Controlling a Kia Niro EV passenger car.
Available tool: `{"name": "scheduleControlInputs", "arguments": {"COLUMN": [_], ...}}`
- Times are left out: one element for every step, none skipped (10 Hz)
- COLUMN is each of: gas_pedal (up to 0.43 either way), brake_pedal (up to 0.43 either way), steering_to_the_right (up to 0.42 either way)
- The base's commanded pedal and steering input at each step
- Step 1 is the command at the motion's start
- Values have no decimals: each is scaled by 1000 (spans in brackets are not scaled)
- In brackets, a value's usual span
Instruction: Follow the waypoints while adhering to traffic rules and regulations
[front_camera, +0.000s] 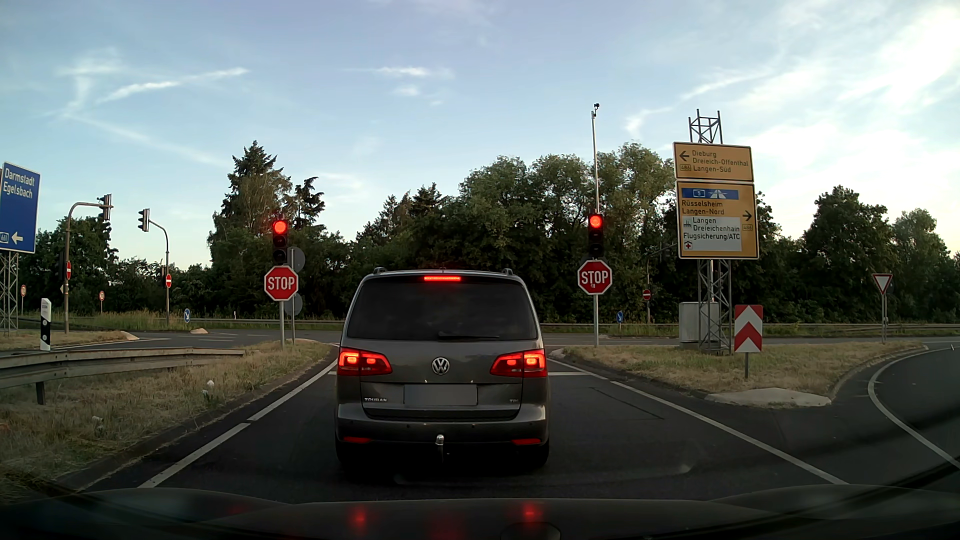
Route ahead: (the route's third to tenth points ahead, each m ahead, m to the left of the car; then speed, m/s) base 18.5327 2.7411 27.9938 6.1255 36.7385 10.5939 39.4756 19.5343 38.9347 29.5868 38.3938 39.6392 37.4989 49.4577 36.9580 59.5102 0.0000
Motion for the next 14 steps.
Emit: {"name": "scheduleControlInputs", "arguments": {"gas_pedal": [0,0,0,0,0,0,0,0,0,0,0,0,0,0], "brake_pedal": [384,390,384,384,384,390,390,390,384,384,384,384,390,390], "steering_to_the_right": [-10,-10,-10,-10,-10,-10,-10,-10,-10,-10,-10,-10,-10,-10]}}
